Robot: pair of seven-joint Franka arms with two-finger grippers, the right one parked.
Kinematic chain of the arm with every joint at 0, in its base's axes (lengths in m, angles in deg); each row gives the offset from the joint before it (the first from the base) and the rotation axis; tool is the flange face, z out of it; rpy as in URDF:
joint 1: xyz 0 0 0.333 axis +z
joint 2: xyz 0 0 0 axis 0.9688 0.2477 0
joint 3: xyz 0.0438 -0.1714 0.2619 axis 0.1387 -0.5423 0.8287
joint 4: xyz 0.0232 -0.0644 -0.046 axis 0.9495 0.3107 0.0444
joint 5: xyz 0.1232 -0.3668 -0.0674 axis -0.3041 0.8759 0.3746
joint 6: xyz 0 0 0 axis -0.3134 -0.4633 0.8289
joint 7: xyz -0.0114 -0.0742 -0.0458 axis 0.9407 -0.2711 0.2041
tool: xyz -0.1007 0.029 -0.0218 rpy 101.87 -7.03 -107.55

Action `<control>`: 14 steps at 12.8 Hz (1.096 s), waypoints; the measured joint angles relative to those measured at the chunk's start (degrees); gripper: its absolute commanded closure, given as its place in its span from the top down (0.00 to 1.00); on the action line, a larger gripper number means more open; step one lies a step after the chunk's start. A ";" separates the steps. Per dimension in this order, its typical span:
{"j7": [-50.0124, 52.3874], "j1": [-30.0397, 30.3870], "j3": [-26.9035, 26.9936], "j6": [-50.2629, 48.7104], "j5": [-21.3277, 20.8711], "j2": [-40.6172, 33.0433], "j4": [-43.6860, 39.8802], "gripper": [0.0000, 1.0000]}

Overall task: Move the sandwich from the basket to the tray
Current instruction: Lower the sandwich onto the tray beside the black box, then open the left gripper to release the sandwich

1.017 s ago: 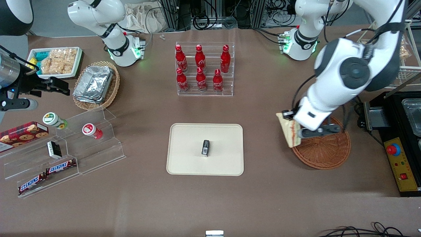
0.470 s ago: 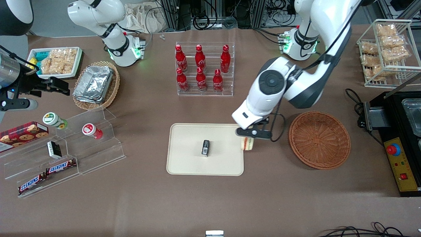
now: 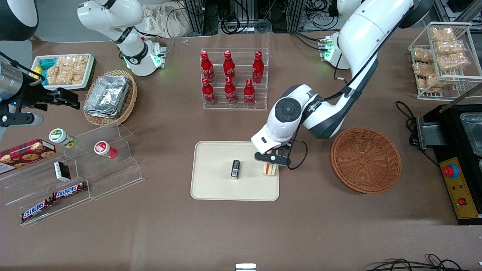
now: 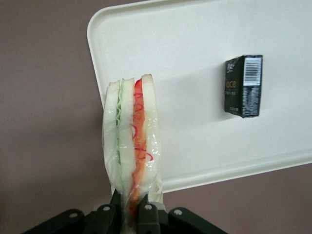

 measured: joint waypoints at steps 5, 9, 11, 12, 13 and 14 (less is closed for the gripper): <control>1.87 0.00 0.21 2.97 -2.07 3.90 -0.56 0.27; 3.29 0.01 0.27 3.20 -3.31 4.65 -0.68 0.99; 4.08 0.04 0.30 3.20 -3.33 4.65 -0.72 0.99; 4.48 0.13 0.32 3.20 -3.33 4.65 -0.87 0.99; 4.79 0.30 0.34 3.17 -3.34 4.57 -1.25 0.99; 5.04 0.64 0.37 2.84 -3.34 4.21 -1.84 0.99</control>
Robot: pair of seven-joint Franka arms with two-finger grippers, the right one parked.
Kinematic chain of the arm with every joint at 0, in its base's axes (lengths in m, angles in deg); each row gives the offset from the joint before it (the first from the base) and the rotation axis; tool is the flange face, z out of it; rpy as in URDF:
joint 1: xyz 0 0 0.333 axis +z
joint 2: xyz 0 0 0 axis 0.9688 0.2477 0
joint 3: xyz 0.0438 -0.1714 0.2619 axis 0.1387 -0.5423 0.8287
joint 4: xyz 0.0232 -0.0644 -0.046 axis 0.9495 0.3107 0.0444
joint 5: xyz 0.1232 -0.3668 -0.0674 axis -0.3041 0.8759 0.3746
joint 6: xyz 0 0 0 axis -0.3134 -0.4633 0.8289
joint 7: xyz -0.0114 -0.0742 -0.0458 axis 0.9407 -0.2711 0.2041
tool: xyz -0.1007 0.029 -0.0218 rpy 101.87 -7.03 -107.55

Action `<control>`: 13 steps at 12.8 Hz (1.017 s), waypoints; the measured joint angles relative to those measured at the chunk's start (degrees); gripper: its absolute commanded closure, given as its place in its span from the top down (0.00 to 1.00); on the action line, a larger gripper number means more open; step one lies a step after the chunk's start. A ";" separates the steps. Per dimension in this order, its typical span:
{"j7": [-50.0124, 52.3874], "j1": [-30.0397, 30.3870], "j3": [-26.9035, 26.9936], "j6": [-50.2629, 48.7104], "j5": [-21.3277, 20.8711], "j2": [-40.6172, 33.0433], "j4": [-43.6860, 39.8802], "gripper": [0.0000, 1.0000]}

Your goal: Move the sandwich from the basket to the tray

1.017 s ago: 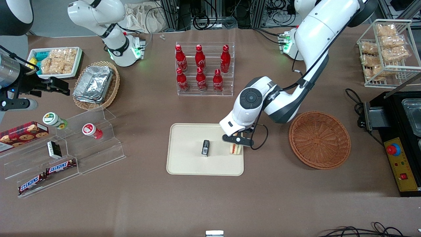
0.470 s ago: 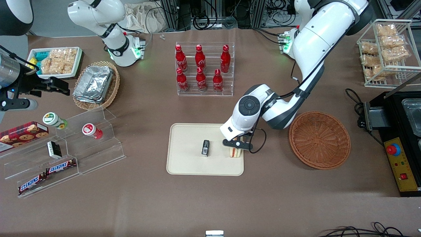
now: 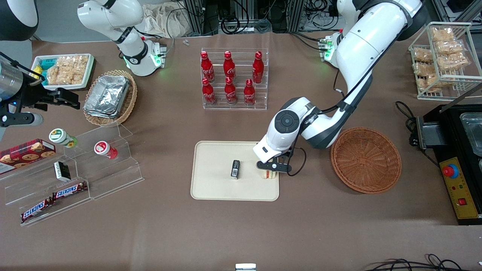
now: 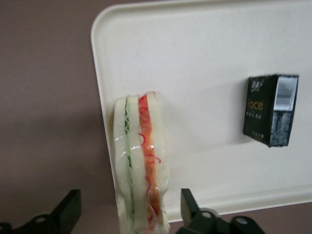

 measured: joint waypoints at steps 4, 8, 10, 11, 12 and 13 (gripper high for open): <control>-2.33 5.82 -1.29 -9.08 0.76 -6.79 -1.62 0.99; -17.60 14.66 -2.73 -23.92 9.14 -16.99 -1.70 0.99; -20.33 19.32 -2.75 -28.45 10.26 -20.80 -1.73 0.99; -20.67 21.77 -2.73 -29.50 10.34 -22.55 -1.73 0.99; -20.75 24.16 -2.74 -30.66 10.40 -24.14 -1.74 0.99; -21.08 26.24 -2.71 -32.40 10.50 -25.51 -1.76 0.99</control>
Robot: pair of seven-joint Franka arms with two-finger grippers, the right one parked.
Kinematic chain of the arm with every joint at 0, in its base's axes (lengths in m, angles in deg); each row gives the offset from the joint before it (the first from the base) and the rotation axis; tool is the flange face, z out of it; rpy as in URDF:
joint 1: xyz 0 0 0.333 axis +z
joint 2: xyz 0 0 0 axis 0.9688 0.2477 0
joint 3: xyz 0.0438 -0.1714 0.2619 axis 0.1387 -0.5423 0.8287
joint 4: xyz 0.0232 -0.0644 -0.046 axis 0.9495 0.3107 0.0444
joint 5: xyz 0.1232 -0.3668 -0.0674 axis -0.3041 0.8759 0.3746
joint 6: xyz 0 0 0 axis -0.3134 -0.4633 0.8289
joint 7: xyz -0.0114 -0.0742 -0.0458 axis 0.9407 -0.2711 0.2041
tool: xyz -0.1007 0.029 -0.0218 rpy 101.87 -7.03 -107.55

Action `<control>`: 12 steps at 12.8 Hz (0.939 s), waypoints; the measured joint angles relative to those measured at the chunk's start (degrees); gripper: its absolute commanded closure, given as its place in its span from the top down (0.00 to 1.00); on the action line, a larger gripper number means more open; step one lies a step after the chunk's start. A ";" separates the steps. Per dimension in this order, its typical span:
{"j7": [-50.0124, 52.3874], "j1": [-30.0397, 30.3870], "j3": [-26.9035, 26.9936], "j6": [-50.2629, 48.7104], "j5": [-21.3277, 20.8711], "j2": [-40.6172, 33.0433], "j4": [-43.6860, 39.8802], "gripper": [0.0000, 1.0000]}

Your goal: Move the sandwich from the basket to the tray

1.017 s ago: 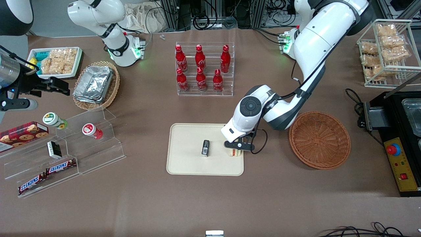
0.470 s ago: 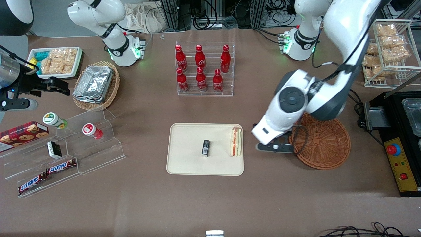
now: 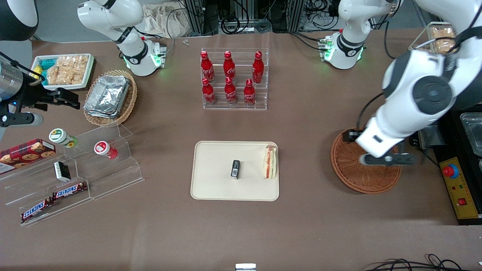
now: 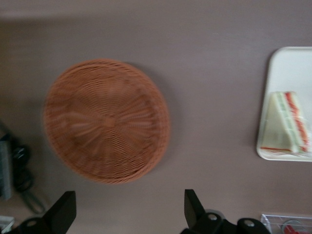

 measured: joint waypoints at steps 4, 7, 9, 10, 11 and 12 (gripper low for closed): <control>-1.00 3.34 0.03 -2.96 0.14 -1.68 -0.46 0.99; -3.75 3.52 1.90 -3.06 0.14 -1.69 -0.49 1.00; -6.59 4.73 3.05 -4.43 0.25 -1.77 -0.79 1.00; -9.11 4.86 4.10 -5.68 1.04 -1.95 -1.20 1.00; -12.47 4.04 6.82 -6.96 3.18 -2.36 -1.82 1.00; -15.77 1.60 11.70 -7.95 5.83 -3.02 -2.50 1.00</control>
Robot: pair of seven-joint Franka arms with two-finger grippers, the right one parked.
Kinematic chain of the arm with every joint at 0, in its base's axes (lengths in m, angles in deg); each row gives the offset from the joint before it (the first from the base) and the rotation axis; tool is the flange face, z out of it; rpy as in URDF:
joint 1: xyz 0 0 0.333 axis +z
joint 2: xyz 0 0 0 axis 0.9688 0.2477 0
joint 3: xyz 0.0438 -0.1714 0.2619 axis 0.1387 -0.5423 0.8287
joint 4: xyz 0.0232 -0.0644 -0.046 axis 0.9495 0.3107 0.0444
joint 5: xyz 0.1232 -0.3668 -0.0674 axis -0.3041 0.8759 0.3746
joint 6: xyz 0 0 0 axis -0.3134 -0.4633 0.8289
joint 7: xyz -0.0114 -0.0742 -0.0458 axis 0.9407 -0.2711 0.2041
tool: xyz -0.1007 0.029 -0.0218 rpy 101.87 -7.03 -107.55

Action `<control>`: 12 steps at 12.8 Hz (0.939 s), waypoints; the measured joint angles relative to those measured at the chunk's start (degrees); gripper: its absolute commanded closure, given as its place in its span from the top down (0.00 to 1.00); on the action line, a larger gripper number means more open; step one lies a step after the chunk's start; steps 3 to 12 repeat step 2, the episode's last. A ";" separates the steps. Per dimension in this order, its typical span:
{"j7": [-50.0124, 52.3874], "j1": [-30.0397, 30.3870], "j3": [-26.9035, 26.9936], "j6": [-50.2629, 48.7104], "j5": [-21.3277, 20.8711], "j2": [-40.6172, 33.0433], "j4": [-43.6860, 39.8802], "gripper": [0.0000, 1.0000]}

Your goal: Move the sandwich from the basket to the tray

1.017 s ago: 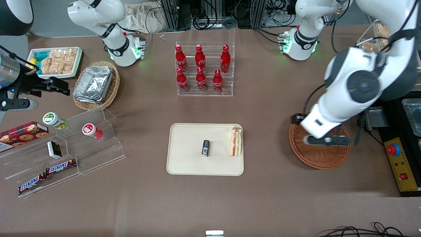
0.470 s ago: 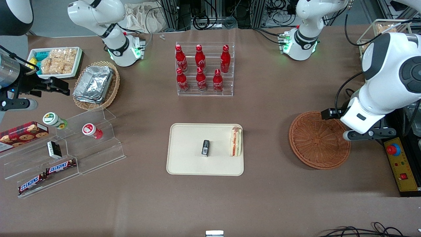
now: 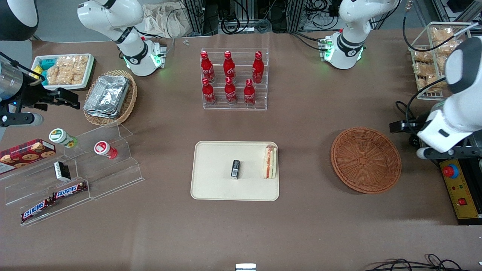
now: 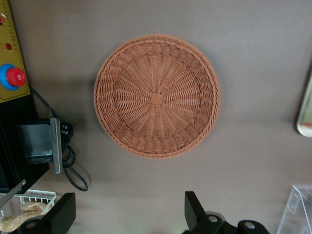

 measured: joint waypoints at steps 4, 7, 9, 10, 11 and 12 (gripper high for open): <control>-4.06 -8.50 12.91 -0.40 3.38 -1.43 -0.66 1.00; -4.06 -8.50 12.91 -0.40 3.38 -1.43 -0.66 1.00; -4.06 -8.50 12.91 -0.40 3.38 -1.43 -0.66 1.00; -4.06 -8.50 12.91 -0.40 3.38 -1.43 -0.66 1.00; -4.06 -8.50 12.91 -0.40 3.38 -1.43 -0.66 1.00; -4.06 -8.50 12.91 -0.40 3.38 -1.43 -0.66 1.00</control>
